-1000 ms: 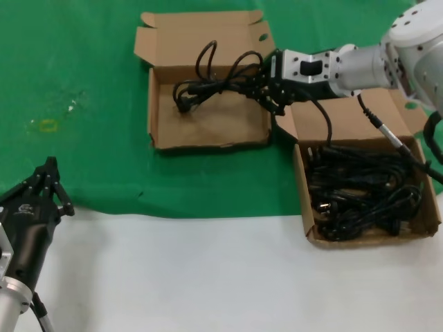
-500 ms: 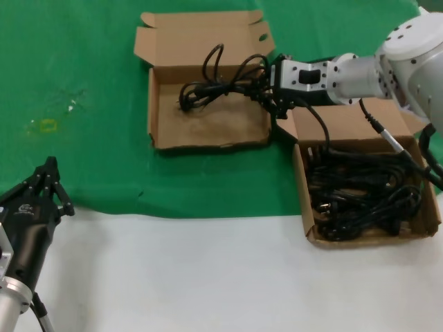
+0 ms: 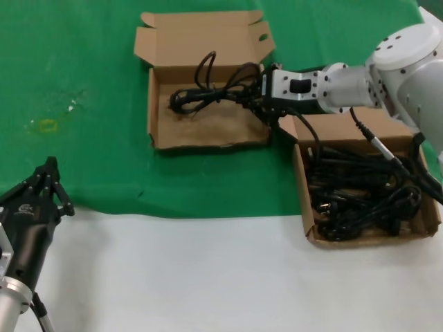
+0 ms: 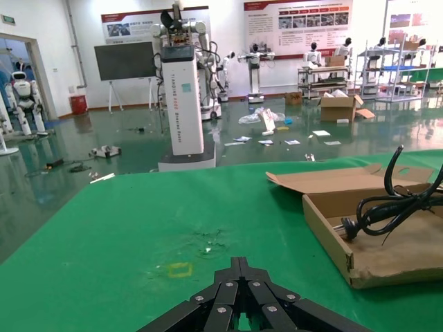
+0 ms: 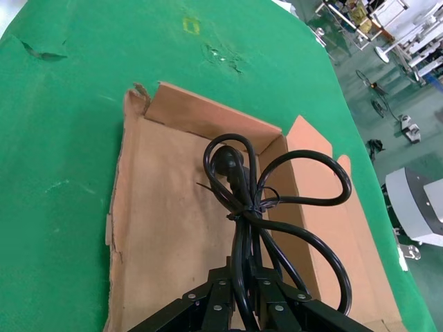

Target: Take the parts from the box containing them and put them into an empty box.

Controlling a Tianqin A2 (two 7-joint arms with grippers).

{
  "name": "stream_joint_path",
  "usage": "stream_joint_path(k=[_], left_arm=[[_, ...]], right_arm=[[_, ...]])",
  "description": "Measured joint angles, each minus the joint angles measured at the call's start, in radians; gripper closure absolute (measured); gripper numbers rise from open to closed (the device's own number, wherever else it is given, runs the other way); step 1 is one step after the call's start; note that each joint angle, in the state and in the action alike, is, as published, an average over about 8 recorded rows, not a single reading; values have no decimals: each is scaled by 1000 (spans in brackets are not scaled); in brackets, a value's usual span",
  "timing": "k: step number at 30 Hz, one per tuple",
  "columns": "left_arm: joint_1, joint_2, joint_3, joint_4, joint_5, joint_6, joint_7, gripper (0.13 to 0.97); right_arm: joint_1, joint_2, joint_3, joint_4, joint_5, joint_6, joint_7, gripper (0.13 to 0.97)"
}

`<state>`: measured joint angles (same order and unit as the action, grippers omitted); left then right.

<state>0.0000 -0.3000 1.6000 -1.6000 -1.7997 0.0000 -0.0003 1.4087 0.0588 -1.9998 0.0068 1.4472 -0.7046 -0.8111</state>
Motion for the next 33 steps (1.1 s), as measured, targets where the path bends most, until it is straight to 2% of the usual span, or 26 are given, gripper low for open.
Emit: stream_joint_path(k=[22, 30, 33], left_arm=[[0, 0, 0, 0, 0, 0, 0, 953], [0, 0, 0, 0, 0, 0, 0, 953], [0, 0, 0, 0, 0, 0, 0, 953]], right_arm=[[-18, -14, 8, -1, 4, 39, -30, 902], [-17, -11, 10, -1, 5, 37, -41, 813], [-15, -9, 11, -1, 6, 35, -44, 813]])
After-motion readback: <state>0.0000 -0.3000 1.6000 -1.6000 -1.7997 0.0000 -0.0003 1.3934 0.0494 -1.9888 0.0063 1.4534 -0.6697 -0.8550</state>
